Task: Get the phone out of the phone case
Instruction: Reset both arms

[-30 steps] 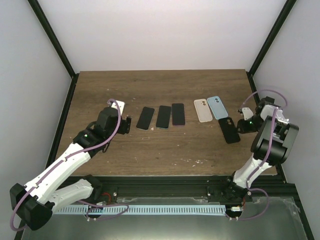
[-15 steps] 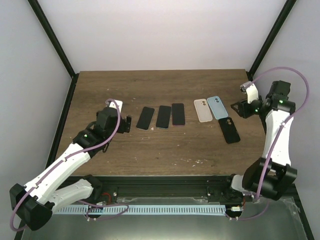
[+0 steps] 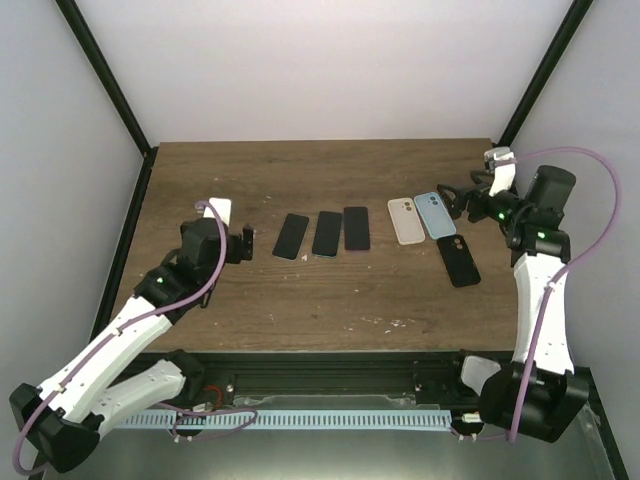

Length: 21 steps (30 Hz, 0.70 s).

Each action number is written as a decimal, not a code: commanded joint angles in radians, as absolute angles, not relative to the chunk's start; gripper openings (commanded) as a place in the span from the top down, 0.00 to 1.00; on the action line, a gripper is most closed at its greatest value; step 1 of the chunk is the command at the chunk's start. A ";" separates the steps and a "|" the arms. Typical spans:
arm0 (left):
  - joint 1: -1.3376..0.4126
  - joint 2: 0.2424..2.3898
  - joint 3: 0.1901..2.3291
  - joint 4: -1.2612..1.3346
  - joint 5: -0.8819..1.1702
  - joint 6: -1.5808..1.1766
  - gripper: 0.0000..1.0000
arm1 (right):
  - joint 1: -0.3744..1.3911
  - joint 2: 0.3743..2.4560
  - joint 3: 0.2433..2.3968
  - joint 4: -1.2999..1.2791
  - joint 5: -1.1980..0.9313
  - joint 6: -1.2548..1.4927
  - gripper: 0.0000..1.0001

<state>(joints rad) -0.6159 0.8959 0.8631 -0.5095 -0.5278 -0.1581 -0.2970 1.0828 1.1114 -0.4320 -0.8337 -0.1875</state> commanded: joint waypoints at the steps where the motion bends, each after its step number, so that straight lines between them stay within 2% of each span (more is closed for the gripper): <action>1: -0.613 0.859 0.847 -0.480 -0.555 -0.163 0.00 | -0.281 1.128 1.043 -0.311 -0.818 -0.093 0.00; 4: -0.612 0.844 0.846 -0.468 -0.557 -0.156 0.00 | -0.280 1.113 1.004 -0.259 -0.823 -0.070 0.00; 12: -0.612 0.842 0.845 -0.458 -0.606 -0.154 0.00 | -0.276 1.061 0.956 -0.191 -0.679 0.031 0.00; 21: -0.613 0.827 0.860 -0.461 -0.622 -0.169 0.00 | -0.276 1.018 0.997 -0.211 -0.691 0.071 0.00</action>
